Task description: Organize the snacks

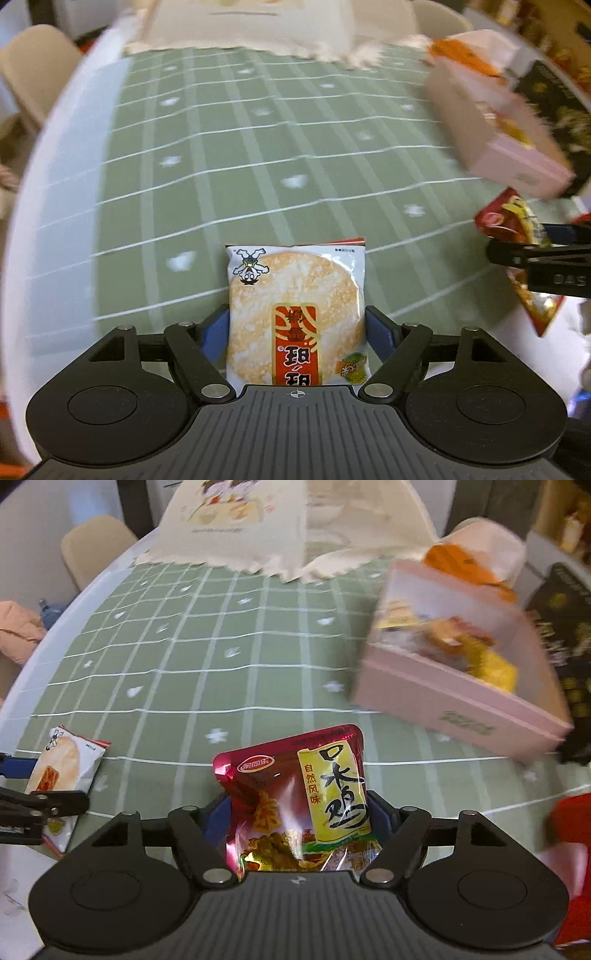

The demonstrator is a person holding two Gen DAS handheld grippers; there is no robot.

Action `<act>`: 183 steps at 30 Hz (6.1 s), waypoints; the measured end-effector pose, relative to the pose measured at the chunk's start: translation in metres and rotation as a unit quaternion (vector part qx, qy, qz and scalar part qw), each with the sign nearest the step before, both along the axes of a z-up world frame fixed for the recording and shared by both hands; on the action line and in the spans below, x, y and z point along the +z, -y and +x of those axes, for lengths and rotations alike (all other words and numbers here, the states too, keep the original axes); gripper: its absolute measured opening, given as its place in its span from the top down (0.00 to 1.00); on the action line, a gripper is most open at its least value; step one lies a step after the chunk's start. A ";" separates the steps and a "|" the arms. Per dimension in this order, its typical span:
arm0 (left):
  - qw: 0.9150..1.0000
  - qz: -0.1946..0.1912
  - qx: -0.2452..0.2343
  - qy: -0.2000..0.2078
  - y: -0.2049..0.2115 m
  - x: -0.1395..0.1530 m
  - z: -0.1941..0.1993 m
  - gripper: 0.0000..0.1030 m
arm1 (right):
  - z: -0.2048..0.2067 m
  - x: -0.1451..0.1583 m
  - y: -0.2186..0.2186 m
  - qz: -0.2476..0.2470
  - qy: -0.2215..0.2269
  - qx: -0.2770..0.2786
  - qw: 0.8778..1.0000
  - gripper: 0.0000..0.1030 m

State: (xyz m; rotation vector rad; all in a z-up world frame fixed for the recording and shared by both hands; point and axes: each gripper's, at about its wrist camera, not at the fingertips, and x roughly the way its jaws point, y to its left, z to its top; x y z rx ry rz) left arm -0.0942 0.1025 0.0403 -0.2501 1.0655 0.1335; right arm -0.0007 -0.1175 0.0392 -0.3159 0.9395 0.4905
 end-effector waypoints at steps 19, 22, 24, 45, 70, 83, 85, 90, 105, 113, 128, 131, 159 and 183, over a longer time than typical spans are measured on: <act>0.975 -0.033 -0.173 0.135 0.112 0.102 0.193 0.21 | 0.032 0.023 0.089 0.037 0.001 -0.127 0.991 0.28; 0.977 -0.032 -0.178 0.114 0.133 0.086 0.247 0.21 | 0.031 0.022 0.090 0.038 0.000 -0.122 0.992 0.28; 0.978 -0.030 -0.174 0.109 0.144 0.070 0.271 0.21 | 0.030 0.020 0.090 0.036 -0.003 -0.118 0.992 0.28; 0.971 -0.132 -0.086 0.177 0.108 0.062 0.260 0.26 | 0.040 0.005 0.087 0.015 -0.037 -0.107 0.993 0.28; 0.989 -0.068 -0.093 0.092 0.083 0.053 0.142 0.48 | 0.177 0.101 0.077 0.134 0.033 -0.154 0.978 0.15; 0.990 -0.069 -0.102 0.074 0.078 0.038 0.123 0.48 | 0.214 0.073 0.078 0.166 -0.012 -0.194 0.967 0.15; 0.990 -0.067 -0.098 0.070 0.075 0.033 0.119 0.48 | 0.209 0.081 0.085 0.208 0.020 -0.195 0.958 0.14; 0.990 -0.068 -0.102 0.068 0.074 0.032 0.109 0.48 | 0.231 0.057 0.059 0.082 0.011 -0.158 0.984 0.10; 0.991 0.023 -0.072 0.108 0.066 -0.019 0.097 0.48 | 0.069 0.025 0.062 0.095 0.109 -0.138 0.980 0.12; 0.973 0.094 -0.125 0.168 0.098 -0.032 0.092 0.46 | 0.034 -0.032 0.059 0.073 0.052 -0.142 0.986 0.08; 0.966 0.102 -0.109 0.213 0.101 -0.042 0.087 0.44 | 0.022 -0.048 0.066 0.078 0.126 -0.175 0.974 0.00; 0.966 0.100 -0.108 0.213 0.100 -0.042 0.087 0.44 | 0.022 -0.047 0.066 0.078 0.126 -0.175 0.973 0.00; 0.966 0.100 -0.108 0.213 0.100 -0.042 0.087 0.44 | 0.022 -0.047 0.066 0.078 0.126 -0.175 0.973 0.00; 0.966 0.100 -0.107 0.213 0.101 -0.042 0.087 0.44 | 0.022 -0.047 0.066 0.078 0.126 -0.176 0.973 0.00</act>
